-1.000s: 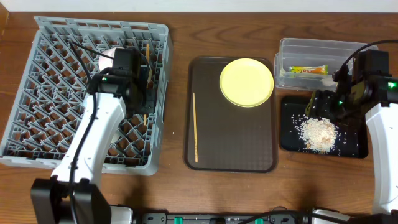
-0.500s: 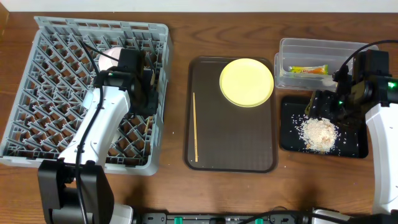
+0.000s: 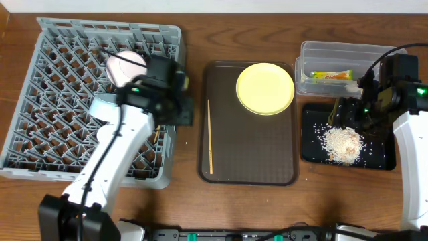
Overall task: Sort waste into correct bins and load items into the dishwasher
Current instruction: 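Carry the chopsticks to the dish rack and stand them inside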
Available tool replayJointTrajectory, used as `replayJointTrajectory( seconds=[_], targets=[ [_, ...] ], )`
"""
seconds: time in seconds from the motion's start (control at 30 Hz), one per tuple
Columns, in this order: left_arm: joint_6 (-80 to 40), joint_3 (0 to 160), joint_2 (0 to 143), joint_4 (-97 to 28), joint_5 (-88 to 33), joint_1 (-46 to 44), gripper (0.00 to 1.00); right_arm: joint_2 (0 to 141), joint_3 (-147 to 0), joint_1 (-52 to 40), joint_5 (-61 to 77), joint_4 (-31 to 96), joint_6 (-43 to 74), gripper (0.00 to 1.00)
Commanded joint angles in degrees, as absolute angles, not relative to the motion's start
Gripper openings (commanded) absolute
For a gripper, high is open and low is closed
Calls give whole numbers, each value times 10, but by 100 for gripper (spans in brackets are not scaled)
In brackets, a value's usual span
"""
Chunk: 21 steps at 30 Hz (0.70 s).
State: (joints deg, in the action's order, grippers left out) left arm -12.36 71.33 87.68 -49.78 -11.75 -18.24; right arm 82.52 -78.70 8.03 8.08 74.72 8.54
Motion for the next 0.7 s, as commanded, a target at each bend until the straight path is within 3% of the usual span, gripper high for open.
replayJointTrajectory(
  seconds=[0.0,0.3,0.67],
  targets=[
    [-240,724,908,-498,-59,-240,51,816,-791,87,79,748,81,81],
    [-308,724,1014,-489,-14,-325,51,816,-791,87,79,748,81,82],
    [-308,724,1120,-469,-25,-333,51,816,-791,87,79,748,80,82]
  ],
)
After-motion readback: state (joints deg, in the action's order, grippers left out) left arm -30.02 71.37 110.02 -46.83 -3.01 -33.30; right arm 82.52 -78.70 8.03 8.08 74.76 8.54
